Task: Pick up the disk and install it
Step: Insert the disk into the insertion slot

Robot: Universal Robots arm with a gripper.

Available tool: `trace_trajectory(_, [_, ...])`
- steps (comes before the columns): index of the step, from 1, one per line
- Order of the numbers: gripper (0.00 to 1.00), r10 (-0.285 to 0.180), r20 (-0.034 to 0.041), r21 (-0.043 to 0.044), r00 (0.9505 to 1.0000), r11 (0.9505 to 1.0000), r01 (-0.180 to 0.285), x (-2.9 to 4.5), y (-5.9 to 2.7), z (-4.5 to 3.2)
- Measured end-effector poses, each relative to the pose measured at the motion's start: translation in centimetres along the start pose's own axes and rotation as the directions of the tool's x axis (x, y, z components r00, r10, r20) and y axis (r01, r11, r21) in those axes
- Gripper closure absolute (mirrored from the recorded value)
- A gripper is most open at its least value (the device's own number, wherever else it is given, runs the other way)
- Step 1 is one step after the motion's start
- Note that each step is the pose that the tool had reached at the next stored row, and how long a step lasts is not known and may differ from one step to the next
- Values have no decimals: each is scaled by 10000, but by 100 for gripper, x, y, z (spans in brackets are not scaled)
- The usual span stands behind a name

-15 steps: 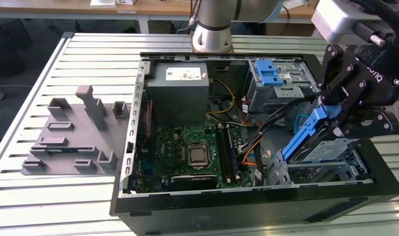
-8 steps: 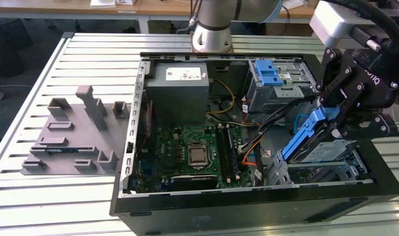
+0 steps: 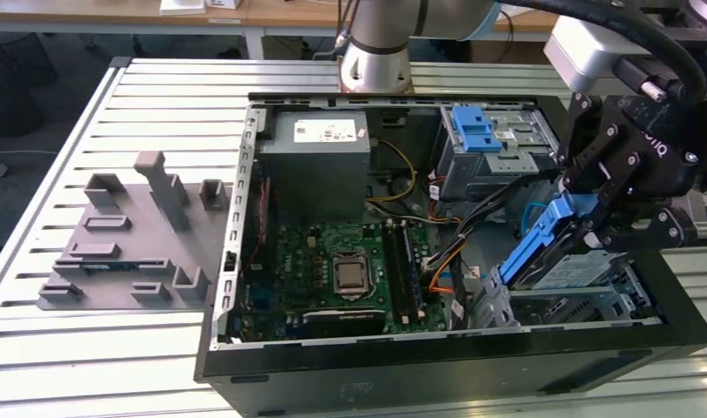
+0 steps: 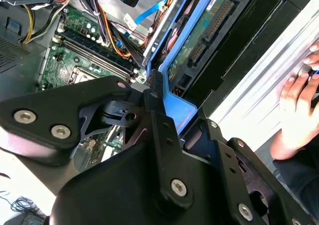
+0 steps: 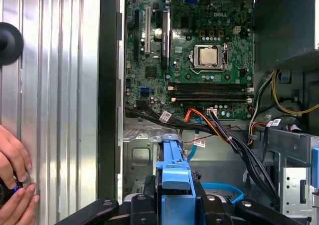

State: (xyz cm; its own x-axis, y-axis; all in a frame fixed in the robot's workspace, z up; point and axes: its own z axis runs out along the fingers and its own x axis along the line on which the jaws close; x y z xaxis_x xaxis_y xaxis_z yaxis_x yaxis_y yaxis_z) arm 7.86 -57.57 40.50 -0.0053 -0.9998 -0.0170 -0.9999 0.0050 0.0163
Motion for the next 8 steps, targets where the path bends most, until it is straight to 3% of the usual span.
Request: trace_trajectory(8, [64, 0, 0, 0, 10000, 10000, 0, 1, -1, 46])
